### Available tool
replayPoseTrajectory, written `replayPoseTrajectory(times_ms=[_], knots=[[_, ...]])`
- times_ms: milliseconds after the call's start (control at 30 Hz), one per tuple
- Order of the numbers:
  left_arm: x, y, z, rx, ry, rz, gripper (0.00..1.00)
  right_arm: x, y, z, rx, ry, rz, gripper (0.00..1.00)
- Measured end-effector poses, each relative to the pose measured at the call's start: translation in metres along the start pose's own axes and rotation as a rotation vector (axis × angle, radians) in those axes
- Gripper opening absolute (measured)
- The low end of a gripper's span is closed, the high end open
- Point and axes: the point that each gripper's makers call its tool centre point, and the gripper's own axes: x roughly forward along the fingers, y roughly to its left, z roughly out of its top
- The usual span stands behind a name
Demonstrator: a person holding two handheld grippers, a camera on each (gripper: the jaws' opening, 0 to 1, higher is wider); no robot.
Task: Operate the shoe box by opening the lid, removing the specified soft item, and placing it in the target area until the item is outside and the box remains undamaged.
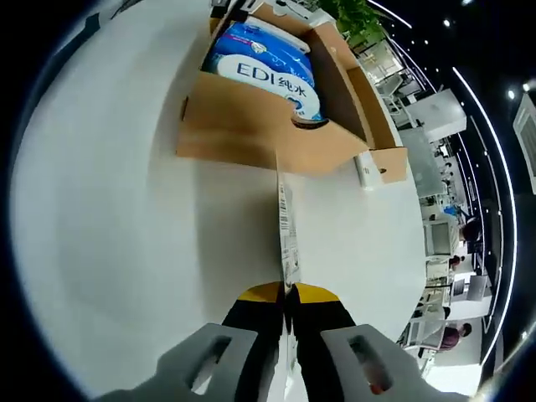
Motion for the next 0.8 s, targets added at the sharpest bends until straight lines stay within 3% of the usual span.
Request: replayPoseTrajectory(times_ms=[400,633,800], knots=[[0.002,0.001,-0.001,-0.002,0.002,-0.002,0.06,0.009,0.027,-0.003,0.027,0.020,0.118,0.07],[0.002,0.002,0.000,0.004,0.001,-0.001,0.06,0.009,0.046,-0.007,0.022,0.049,0.210,0.16],[0.003,0.003,-0.002,0.005,0.001,-0.001,0.06,0.008,0.047,-0.006,0.034,0.060,0.222,0.17]])
